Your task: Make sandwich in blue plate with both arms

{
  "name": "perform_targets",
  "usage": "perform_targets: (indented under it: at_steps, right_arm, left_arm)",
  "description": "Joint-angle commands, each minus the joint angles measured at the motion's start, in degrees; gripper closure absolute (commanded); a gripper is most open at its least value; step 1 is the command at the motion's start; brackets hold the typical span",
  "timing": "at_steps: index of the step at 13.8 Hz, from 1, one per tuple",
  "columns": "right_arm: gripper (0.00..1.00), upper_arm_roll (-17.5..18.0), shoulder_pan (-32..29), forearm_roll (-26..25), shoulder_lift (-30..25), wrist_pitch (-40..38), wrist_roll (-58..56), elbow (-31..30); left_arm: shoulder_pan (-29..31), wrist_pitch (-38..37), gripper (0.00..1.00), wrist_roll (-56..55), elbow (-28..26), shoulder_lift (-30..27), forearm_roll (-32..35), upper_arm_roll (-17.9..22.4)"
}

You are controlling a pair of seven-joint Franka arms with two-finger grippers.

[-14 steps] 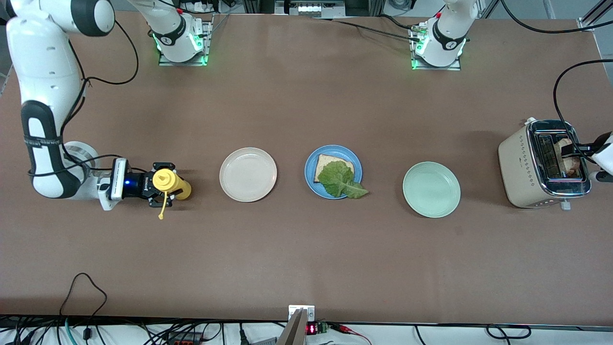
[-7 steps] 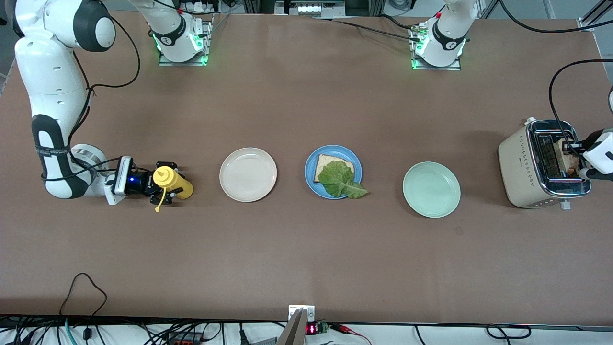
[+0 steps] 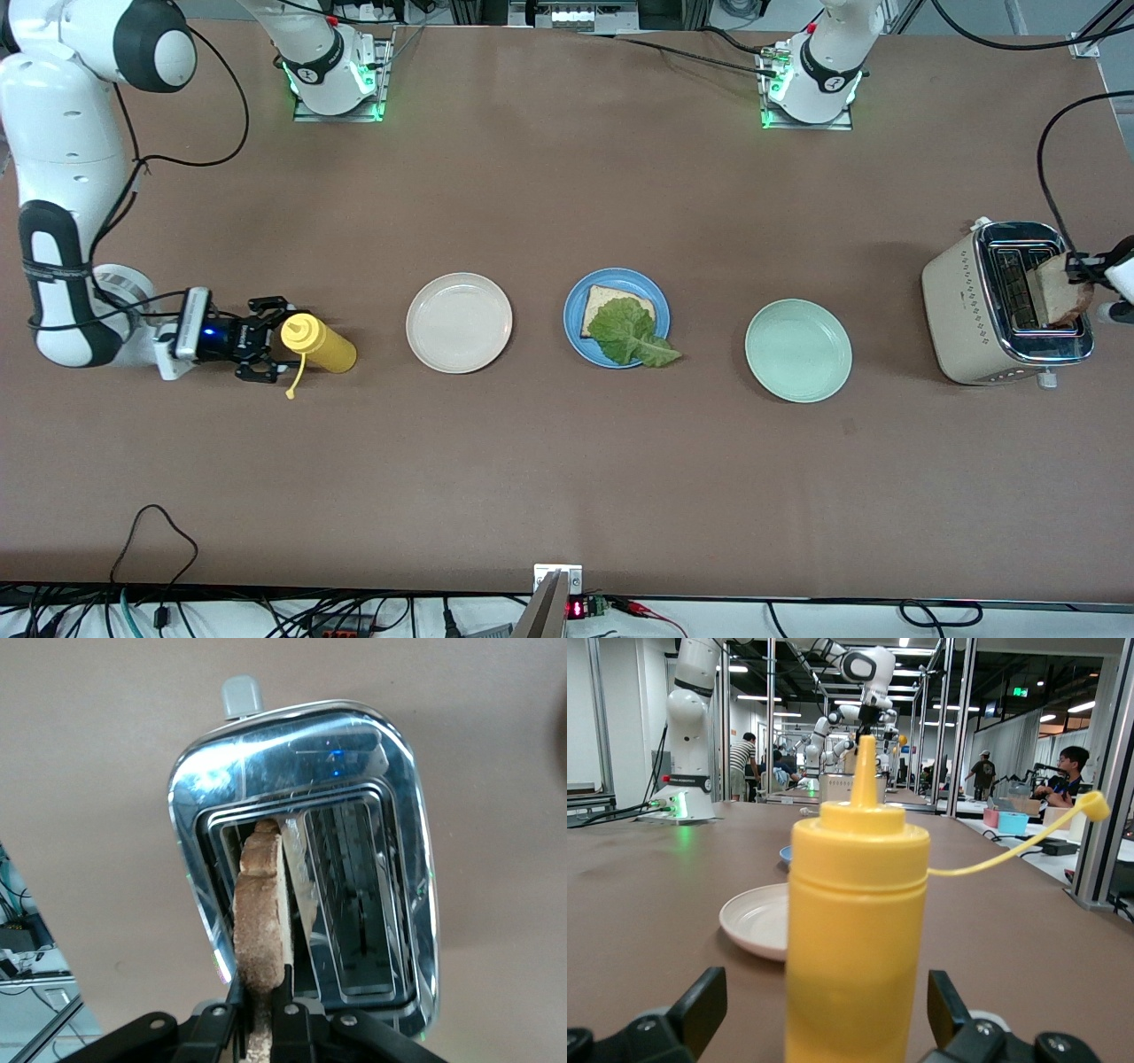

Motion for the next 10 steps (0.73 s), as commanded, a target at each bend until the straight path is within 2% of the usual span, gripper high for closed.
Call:
perform_targets:
  at_steps: [1, 3, 6, 8, 10]
  right_arm:
    - [0.00, -0.3, -2.9, -5.9, -3.1, -0.6, 5.0, 0.2]
    - [0.00, -3.9, -1.2, -9.4, -8.6, 1.2, 13.1, 0.4]
    - [0.00, -7.8, 4.9, -17.1, -17.4, 7.2, 32.8, 0.3]
    - [0.00, -8.5, 8.6, -23.5, -22.9, 10.5, 50.1, 0.2]
    - [0.00, -8.5, 12.4, -33.2, -28.9, 13.5, 70.7, 0.4]
  left_arm:
    - [0.3, -8.4, 0.99, 2.4, 6.8, -0.6, -0.5, -3.1]
    - [0.1, -13.7, 0.99, 1.8, 11.6, -0.5, -0.5, -5.6]
    - [0.1, -15.4, 0.99, 2.2, 13.4, -0.5, -0.9, -9.6]
    - [0.1, -18.0, 0.99, 2.4, 13.5, -0.6, -7.2, -11.1]
    - [0.0, -19.0, 0.99, 1.8, 13.4, -0.3, -10.7, -12.8]
